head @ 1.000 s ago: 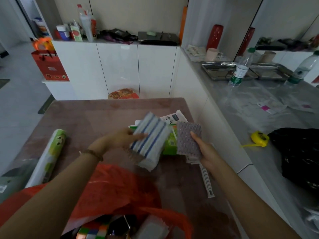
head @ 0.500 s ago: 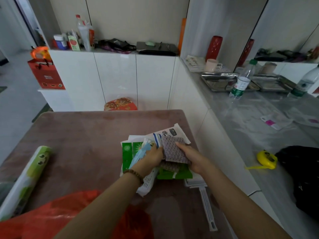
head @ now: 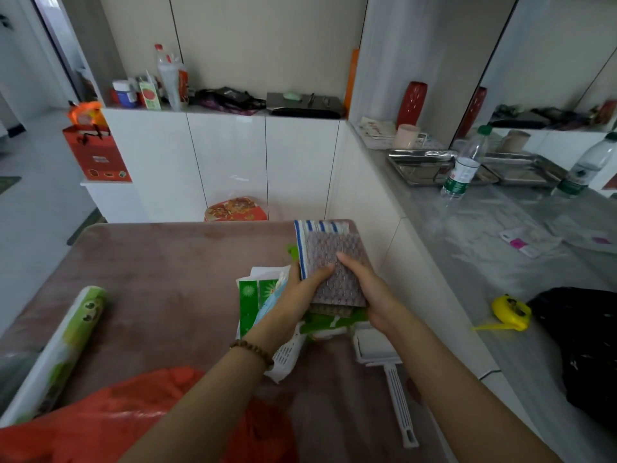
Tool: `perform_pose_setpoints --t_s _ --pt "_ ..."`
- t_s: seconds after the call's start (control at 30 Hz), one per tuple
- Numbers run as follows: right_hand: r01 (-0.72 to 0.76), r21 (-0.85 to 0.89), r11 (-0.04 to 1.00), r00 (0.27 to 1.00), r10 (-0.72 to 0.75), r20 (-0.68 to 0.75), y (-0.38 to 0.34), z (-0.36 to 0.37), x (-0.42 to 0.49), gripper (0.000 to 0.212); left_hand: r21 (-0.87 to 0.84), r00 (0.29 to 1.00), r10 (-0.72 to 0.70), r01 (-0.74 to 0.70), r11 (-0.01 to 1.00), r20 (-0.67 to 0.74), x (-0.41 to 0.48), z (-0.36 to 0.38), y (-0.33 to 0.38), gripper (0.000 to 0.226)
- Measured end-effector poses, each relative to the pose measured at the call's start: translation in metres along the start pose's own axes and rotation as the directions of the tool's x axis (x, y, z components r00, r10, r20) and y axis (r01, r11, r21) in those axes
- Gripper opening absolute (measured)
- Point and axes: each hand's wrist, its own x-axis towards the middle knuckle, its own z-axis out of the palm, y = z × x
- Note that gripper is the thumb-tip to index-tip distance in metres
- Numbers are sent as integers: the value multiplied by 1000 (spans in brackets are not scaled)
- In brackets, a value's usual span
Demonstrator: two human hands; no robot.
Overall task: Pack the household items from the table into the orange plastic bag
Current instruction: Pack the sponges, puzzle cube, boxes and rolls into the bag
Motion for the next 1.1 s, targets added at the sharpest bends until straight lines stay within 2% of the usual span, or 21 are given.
perform_pose_setpoints --t_s 0.07,0.17,0.27,0.37,0.47,0.53,0.57,0.6,0.67,0.7,0.8,0.87,0.93,1.0,1.03,1.07,1.1 --pt "122 22 992 991 -123 46 -20 12 -24 61 12 993 113 -114 993 37 -21 -5 20 54" --pt "219 -50 974 973 -215 79 -44 32 -66 69 10 976 187 -189 982 111 -60 -13 47 58" --pt "185 -13 983 967 -180 180 -52 51 -112 66 39 953 272 -279 959 133 -110 -22 67 51" --pt "139 0 990 955 -134 266 -50 70 -164 59 163 929 301 -339 927 215 -168 -34 81 46" --pt "31 142 989 944 -76 320 -34 92 -211 65 305 926 257 -339 890 278 -221 -53 87 48" --pt "8 256 967 945 -90 313 -17 110 -238 46 393 935 206 -312 865 289 -255 -69 87 56" --pt "-18 315 949 949 -82 303 -7 120 -252 43 433 944 168 -283 856 286 -269 -78 86 72" --pt "-43 362 931 948 -77 310 4 127 -261 51 484 953 133 -255 837 272 -283 -87 84 84" --pt "-79 382 921 941 -57 333 26 142 -275 83 531 949 151 -282 799 276 -311 -104 78 75" --pt "-94 373 923 937 -44 346 34 149 -283 89 503 944 188 -306 808 272 -324 -114 74 68" --pt "-101 387 917 924 -58 378 55 168 -303 71 404 949 275 -316 858 158 -357 -154 58 72" --pt "-94 396 913 924 -69 377 67 175 -314 61 513 915 404 -345 786 -3 -375 -188 40 74" --pt "-109 370 922 936 -30 351 78 182 -323 65 726 873 468 -232 648 -138 -393 -222 16 79" --pt "-155 341 927 944 37 329 91 186 -330 74 905 881 430 -3 425 -199 -406 -249 -11 95" --pt "-180 326 928 943 69 327 97 187 -334 73 944 895 379 119 308 -236 -411 -258 -23 100" --pt "-200 304 931 940 94 329 102 189 -338 70 944 894 339 214 252 -293 -413 -268 -36 99" --pt "-219 279 935 936 121 330 106 191 -341 69 925 875 333 269 270 -352 -414 -276 -42 90"
